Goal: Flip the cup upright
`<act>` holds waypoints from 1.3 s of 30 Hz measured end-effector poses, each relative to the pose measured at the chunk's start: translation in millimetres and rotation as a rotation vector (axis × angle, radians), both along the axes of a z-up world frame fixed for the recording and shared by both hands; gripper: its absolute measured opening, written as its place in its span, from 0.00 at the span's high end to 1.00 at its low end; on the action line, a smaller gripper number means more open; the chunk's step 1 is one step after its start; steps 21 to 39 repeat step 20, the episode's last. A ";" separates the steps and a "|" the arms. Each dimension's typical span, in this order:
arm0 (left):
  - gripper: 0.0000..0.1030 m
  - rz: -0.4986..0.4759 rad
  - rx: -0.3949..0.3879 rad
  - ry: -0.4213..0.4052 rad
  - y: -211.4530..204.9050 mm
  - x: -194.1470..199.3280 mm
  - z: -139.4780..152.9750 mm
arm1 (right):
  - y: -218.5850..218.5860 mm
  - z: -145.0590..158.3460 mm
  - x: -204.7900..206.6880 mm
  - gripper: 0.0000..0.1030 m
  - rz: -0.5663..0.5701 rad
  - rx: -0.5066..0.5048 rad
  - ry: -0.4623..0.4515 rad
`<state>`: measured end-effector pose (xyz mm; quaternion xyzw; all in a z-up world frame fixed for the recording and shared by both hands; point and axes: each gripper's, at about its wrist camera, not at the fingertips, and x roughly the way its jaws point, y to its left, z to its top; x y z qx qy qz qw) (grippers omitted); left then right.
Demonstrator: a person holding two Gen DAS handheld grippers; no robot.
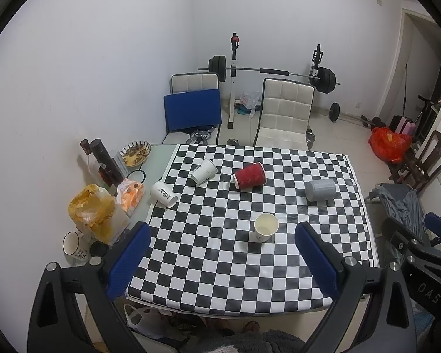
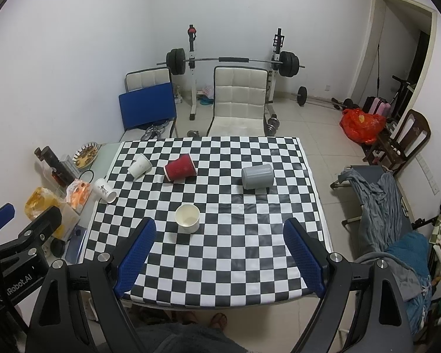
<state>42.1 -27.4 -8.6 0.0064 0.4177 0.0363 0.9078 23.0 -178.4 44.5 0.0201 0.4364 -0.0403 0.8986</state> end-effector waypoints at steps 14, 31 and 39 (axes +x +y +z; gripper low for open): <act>0.03 0.002 -0.001 -0.008 -0.4 5.5 7.1 | -0.9 3.8 -1.9 0.11 0.000 0.002 -0.009; 0.03 0.001 0.006 -0.016 2.4 6.5 9.0 | -1.6 3.3 -2.8 0.11 -0.001 0.003 -0.008; 0.03 0.001 0.006 -0.016 2.4 6.5 9.0 | -1.6 3.3 -2.8 0.11 -0.001 0.003 -0.008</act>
